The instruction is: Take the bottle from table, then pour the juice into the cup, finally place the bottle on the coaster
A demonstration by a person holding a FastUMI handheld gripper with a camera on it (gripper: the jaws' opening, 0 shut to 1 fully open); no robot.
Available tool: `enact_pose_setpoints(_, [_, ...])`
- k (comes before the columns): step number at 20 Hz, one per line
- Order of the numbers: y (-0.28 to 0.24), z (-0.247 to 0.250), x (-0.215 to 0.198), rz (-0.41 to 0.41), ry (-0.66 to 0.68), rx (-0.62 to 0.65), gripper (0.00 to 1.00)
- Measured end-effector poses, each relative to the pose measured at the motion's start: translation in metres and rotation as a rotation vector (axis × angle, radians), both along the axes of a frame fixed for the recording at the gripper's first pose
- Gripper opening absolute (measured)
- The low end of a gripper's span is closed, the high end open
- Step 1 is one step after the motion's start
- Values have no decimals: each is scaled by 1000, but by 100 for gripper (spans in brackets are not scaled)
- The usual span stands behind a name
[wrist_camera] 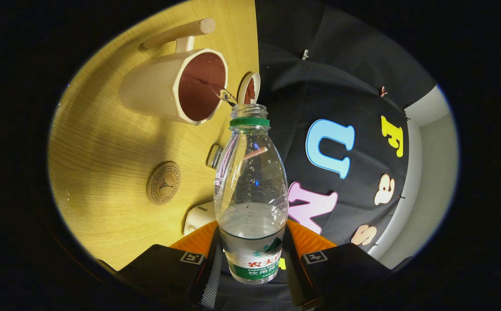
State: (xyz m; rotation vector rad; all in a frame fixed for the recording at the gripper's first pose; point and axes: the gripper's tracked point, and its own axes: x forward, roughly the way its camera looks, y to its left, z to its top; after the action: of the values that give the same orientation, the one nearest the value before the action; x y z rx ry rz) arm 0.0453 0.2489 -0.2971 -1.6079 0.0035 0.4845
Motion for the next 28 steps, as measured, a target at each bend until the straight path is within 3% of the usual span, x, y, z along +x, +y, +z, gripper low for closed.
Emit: enact_pose_setpoints(28, [5,33,10,114,-141,-145,67])
